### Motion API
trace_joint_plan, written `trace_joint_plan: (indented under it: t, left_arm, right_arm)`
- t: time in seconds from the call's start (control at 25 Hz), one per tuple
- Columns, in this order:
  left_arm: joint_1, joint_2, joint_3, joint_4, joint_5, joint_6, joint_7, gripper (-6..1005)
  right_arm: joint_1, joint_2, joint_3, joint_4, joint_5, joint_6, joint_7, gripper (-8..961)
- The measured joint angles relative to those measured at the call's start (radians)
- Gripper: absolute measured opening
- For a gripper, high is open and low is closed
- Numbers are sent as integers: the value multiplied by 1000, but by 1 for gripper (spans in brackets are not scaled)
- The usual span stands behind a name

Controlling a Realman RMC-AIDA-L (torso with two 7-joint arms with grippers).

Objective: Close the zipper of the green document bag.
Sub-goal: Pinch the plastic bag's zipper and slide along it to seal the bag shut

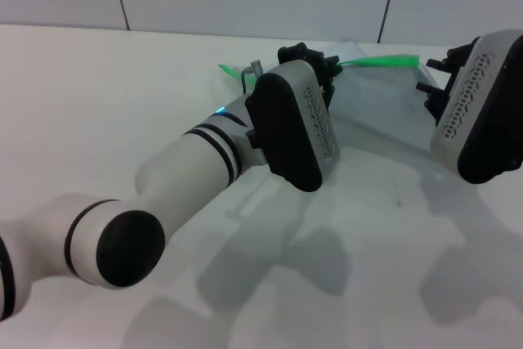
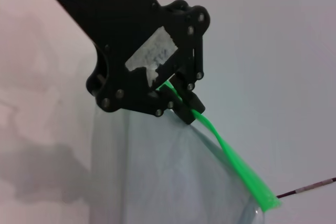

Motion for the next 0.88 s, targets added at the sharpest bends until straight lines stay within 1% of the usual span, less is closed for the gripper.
trace_joint_plan:
  t: [0.2,0.64,0.88]
  left_arm:
    - [-1,0,-1,0,0,0,0,53]
    - [-3,0,0,0,0,0,1,53]
    - [-6,0,1,0,0,1,2,54]
  right_arm:
    - [5,1,-1,11,0,1,5,265]
    - [36,0,-14,44,5,-5,28,251]
    - [77,1,-48,95,8,-5,56,243]
